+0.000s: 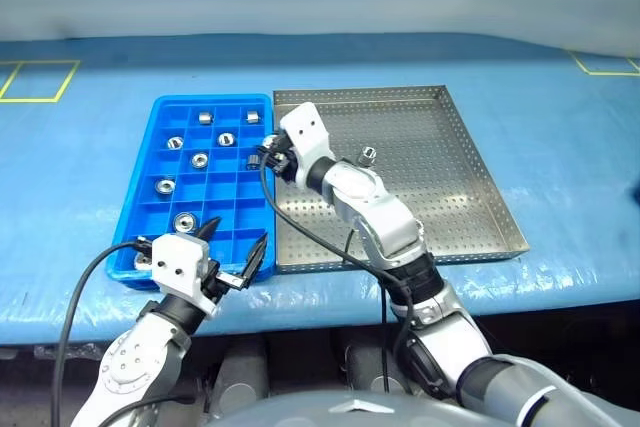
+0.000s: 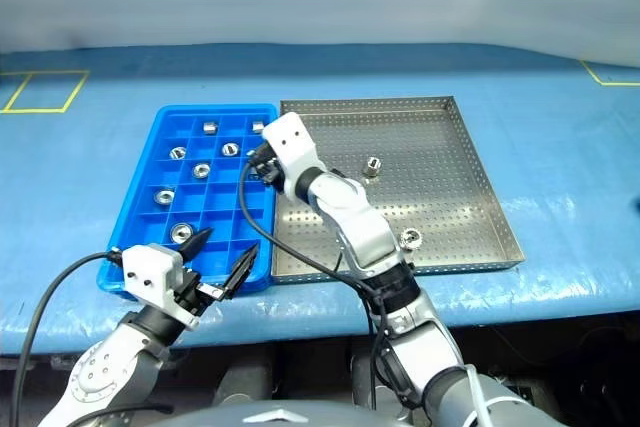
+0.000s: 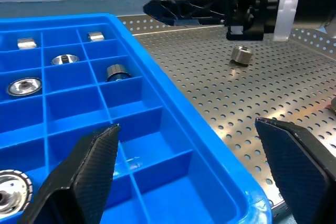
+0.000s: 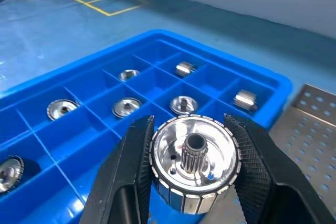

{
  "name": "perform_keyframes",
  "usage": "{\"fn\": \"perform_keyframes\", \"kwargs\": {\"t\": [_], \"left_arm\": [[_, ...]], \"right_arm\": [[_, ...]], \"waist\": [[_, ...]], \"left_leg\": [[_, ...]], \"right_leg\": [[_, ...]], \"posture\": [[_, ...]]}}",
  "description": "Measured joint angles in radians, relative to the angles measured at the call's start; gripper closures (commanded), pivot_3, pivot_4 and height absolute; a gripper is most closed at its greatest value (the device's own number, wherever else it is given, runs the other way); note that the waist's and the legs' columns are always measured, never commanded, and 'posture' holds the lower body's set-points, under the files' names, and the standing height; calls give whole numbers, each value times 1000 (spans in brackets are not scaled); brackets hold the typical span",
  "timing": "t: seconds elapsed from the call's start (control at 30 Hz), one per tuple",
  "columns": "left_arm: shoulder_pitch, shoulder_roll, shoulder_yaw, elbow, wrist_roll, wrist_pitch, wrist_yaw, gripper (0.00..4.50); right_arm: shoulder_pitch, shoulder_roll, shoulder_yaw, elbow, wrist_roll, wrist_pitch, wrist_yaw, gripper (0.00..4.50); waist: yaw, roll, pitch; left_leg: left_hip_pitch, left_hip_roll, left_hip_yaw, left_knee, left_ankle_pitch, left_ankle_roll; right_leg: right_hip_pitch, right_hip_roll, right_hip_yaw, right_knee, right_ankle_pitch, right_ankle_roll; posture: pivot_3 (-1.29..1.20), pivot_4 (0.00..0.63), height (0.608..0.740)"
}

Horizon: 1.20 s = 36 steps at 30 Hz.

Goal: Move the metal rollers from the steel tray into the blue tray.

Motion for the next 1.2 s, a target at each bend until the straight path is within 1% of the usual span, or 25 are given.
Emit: {"fn": "perform_keyframes", "kwargs": {"t": [0.2,0.37,0.5,0.9,0.97,1.0,1.03,1.07,1.17,1.2], "left_arm": [[51,-17,-2,-19,19,-15,26,0],[121,-26,5,-61,35,-31,42,0],[145,-36,7,-70,44,-36,58,0],[171,-52,-15,-70,69,-62,59,0],[171,-52,-15,-70,69,-62,58,0],[171,-52,-15,-70,69,-63,58,0],[171,-52,-15,-70,69,-63,58,0],[171,-52,-15,-70,69,-63,58,0],[165,-51,-15,-70,68,-64,52,0],[161,-51,-15,-70,68,-64,47,0]], "right_arm": [[-34,41,38,161,-5,-89,37,2786],[-48,45,66,286,-20,-149,63,2786],[-60,49,74,385,-26,-202,82,2786],[-178,53,55,624,-16,-343,90,2786],[-188,53,51,646,-13,-348,98,2043],[-193,53,48,654,-10,-348,103,1818],[-196,53,46,660,-8,-348,106,1434],[-197,53,46,662,-7,-348,108,1160],[-197,53,44,663,-2,-350,105,142],[-197,53,41,662,2,-350,102,64]], "waist": [[34,0,0],[53,0,0],[71,1,0],[87,1,0],[92,1,0],[93,1,0],[93,1,0],[94,1,0],[93,1,0],[94,2,0]], "left_leg": [[-1,0,0,-1,0,0],[-1,1,1,-2,0,0],[-1,2,1,-2,0,0],[0,2,1,-2,-1,-1],[0,2,1,-2,-1,-1],[0,2,1,-1,-1,-1],[0,2,1,-1,-1,-1],[1,2,1,-1,-1,-1],[1,2,1,-1,-1,-1],[1,2,1,-1,-1,-1]], "right_leg": [[0,0,0,-2,0,0],[0,0,-1,-4,0,0],[0,0,-1,-5,0,0],[2,0,-1,-7,0,0],[2,0,-1,-7,0,0],[2,0,-1,-7,0,0],[2,0,-1,-7,0,0],[2,0,-1,-7,0,0],[2,0,-1,-7,0,0],[2,0,-1,-7,0,0]], "posture": [[323,150,740],[357,150,740],[376,150,740],[365,150,740],[360,150,740],[358,150,740],[355,150,740],[355,150,740],[338,150,740],[322,150,740]]}}
